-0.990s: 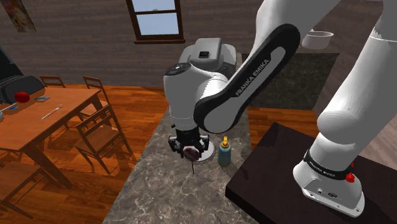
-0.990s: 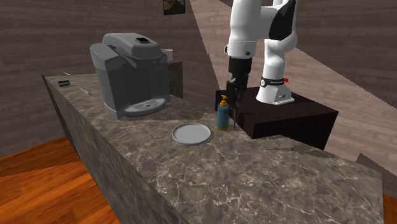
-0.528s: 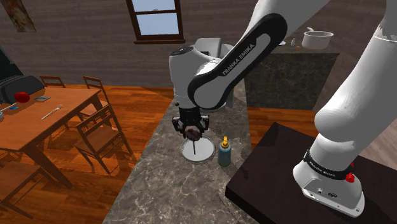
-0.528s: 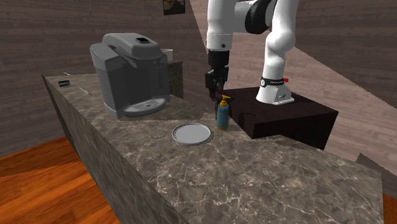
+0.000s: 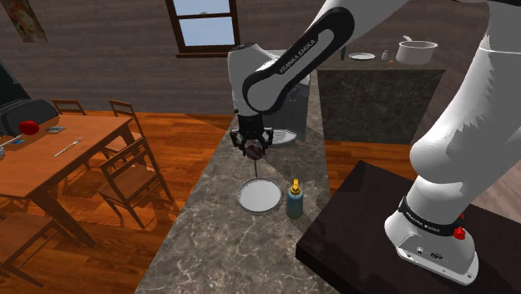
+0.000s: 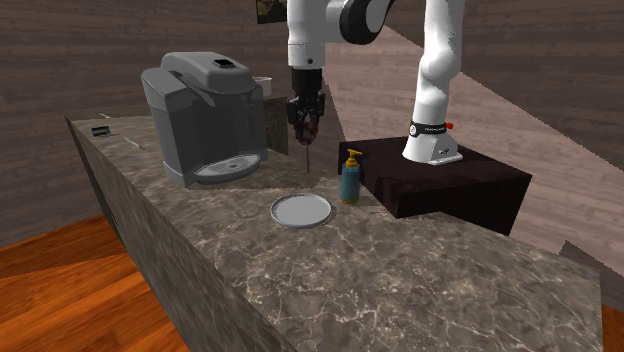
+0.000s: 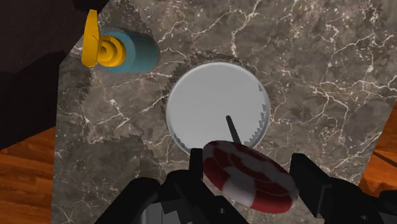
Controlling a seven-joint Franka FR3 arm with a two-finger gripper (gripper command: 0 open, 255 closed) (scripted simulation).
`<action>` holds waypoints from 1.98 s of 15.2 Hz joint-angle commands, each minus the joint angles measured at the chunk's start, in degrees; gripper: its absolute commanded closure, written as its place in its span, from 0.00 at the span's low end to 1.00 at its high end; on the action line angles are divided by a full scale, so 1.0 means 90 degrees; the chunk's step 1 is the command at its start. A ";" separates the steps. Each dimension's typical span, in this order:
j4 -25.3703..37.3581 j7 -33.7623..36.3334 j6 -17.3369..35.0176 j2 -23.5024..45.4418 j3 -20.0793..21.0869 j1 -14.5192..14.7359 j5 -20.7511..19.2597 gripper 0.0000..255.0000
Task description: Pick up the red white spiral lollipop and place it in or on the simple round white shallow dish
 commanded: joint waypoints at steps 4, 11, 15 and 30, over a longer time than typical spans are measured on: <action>0.0161 -0.0063 0.0072 0.0337 -0.0180 -0.0086 -0.0325 1.00; 0.0032 0.0368 0.0566 0.0885 -0.0391 0.0090 -0.0935 1.00; -0.0006 0.0624 0.0828 0.1207 -0.0568 0.0229 -0.1303 1.00; -0.0003 0.1125 0.1312 0.1848 -0.1018 0.0576 -0.2024 1.00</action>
